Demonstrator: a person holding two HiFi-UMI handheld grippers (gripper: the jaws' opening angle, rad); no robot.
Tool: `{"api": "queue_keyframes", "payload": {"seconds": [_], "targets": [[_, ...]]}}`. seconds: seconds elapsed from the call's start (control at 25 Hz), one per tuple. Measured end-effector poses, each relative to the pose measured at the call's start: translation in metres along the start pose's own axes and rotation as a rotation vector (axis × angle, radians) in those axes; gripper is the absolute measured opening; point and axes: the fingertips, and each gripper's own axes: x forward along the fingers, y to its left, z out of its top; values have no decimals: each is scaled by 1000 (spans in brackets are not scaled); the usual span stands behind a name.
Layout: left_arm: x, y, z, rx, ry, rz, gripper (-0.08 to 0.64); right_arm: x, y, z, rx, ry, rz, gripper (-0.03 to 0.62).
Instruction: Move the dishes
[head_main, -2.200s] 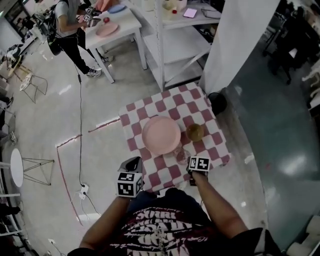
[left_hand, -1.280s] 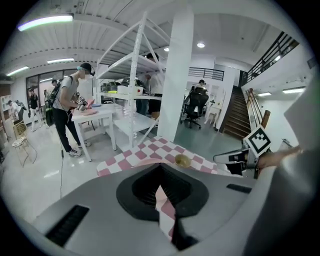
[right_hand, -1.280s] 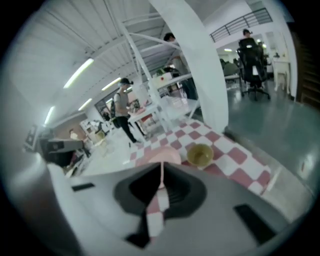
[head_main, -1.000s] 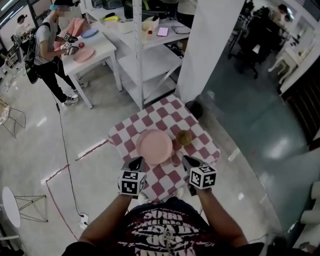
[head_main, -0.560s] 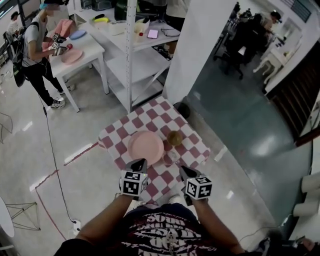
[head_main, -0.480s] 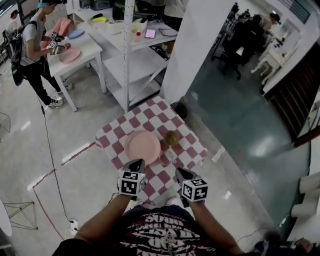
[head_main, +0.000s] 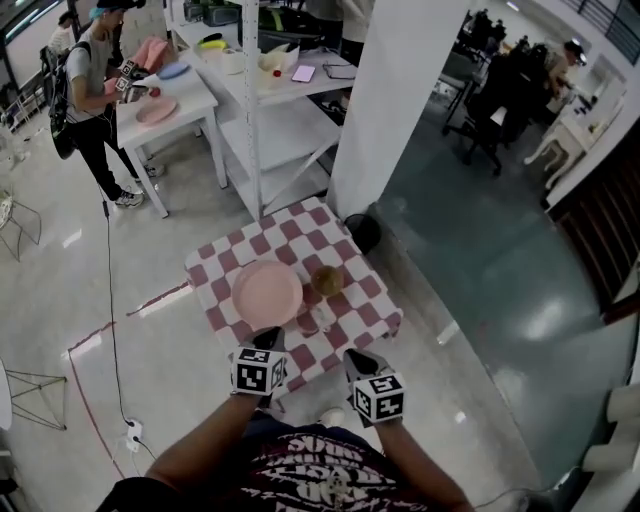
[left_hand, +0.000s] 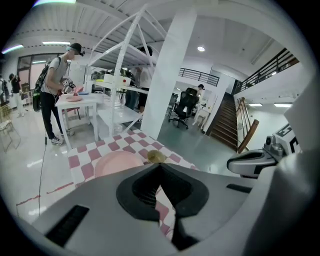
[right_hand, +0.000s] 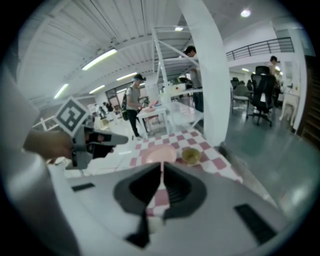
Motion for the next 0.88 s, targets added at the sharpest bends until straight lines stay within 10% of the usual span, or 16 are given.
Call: {"api": "queue_keyframes", "payload": {"seconds": [0.52, 0.88], "targets": [[-13, -22, -41, -125, 6, 196, 26, 15, -37, 2, -49, 23, 141, 41], [30, 12, -49, -209, 67, 169, 26, 43, -31, 40, -95, 0, 149, 43]]}}
